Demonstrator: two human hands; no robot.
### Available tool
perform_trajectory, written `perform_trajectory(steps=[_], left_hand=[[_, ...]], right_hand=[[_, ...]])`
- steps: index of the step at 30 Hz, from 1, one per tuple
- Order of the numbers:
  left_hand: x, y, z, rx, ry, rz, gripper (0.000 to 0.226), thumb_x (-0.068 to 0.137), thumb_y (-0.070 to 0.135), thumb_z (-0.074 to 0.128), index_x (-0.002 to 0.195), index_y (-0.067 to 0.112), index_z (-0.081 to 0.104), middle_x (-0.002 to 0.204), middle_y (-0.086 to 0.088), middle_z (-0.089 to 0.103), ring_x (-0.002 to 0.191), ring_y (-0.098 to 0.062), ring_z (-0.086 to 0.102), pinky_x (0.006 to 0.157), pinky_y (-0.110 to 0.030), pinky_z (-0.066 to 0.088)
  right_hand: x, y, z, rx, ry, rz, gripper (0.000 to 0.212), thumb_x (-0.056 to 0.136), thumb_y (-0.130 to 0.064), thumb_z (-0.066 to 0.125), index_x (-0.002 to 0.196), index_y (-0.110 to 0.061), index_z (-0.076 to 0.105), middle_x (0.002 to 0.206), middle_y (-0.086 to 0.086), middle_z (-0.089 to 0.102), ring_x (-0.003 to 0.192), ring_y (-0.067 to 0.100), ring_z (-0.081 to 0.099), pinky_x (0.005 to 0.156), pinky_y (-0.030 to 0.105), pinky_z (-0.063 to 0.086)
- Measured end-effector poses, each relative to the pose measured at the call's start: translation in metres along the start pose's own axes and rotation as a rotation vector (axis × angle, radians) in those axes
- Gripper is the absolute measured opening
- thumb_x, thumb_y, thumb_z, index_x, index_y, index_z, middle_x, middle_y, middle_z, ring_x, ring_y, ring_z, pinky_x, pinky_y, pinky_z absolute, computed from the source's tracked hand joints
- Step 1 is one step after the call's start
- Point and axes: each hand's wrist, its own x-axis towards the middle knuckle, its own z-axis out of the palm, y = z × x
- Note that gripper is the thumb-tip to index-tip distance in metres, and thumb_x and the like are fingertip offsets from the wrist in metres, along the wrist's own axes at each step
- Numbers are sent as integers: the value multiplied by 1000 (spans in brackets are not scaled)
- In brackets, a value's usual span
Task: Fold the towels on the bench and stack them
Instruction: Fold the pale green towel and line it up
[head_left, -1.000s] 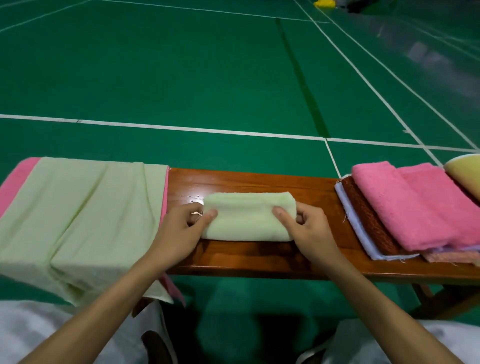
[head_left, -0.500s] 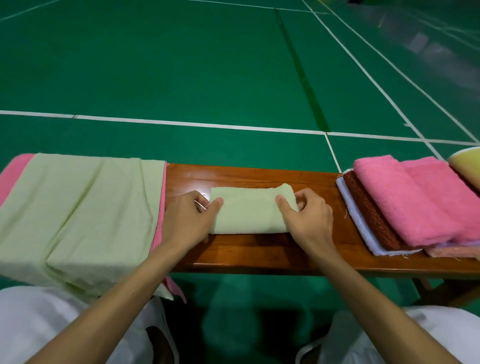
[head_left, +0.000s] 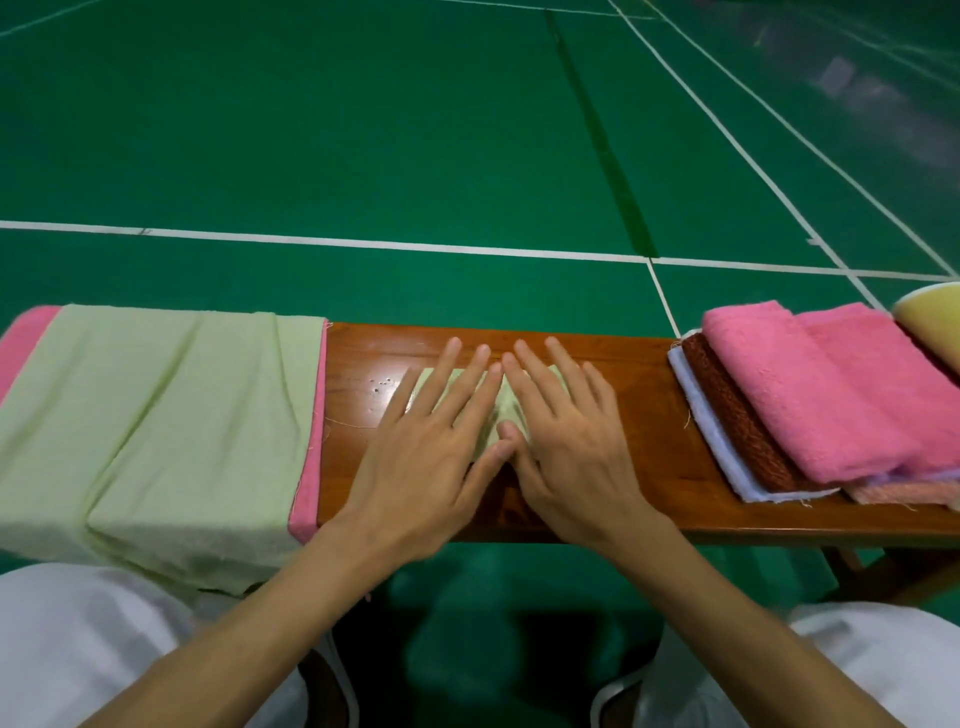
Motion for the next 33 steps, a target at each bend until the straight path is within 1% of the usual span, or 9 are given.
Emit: perform_trajectory(steps=[5,11,21,24,26,27,29,31,33], left_hand=[[3,-7,26,-1,-154,-57,77,104,66,-3,165,20,0,173,1,-4,158,-15,-14,129,-47,6],[-1,-14,29,15,-162,-188,74,106,58,0,165,15,9,172,-2,8,160,-21,7,129,-47,16],[-2,-18,23,-121,-146,-271,72,103,55,2,166,22,12,172,2,12,159,-24,15,126,-46,21],[-4,-21,20,-200,-61,-352,71,104,59,14,161,20,30,166,-5,33,150,-28,34,117,-47,37],[-5,-26,18,-239,25,-467,71,100,66,21,140,16,53,140,-9,57,125,-28,52,102,-46,49],[-4,-30,17,-243,53,-526,70,98,69,23,124,15,60,125,-8,60,113,-26,53,95,-46,50],[0,-38,16,-296,49,-627,66,98,71,29,100,14,63,114,-6,56,104,-24,51,88,-45,49],[7,-41,14,-406,14,-690,63,97,71,37,90,16,66,112,-4,57,107,-22,51,88,-44,47],[14,-39,13,-458,-19,-690,62,93,74,48,79,16,66,104,-4,61,104,-21,54,82,-41,48]], right_hand=[[-4,13,23,-24,-216,-12,59,109,-46,17,163,-22,23,171,4,18,159,25,5,127,54,13],[-12,29,30,46,-159,90,62,110,-49,13,158,-20,38,167,2,30,157,26,17,124,53,23],[-16,46,28,149,-186,217,61,106,-51,9,161,-32,28,170,-4,21,156,21,21,123,50,23],[-13,47,21,287,-194,274,65,101,-59,13,161,-37,27,170,-6,18,156,17,19,125,48,20],[-11,47,15,427,-115,361,66,102,-60,23,161,-33,29,168,-6,26,153,14,26,124,44,24],[-9,47,11,479,-47,434,65,103,-58,30,160,-27,33,163,-4,37,147,14,36,119,41,31],[-2,49,-1,470,5,594,61,104,-56,39,148,-16,50,134,2,63,117,17,57,91,35,44],[6,52,-10,394,-120,705,57,101,-62,43,122,-13,64,103,0,69,95,20,61,70,34,41],[14,52,-13,401,-242,773,58,95,-71,45,97,-17,66,89,2,67,88,24,63,69,36,45]])
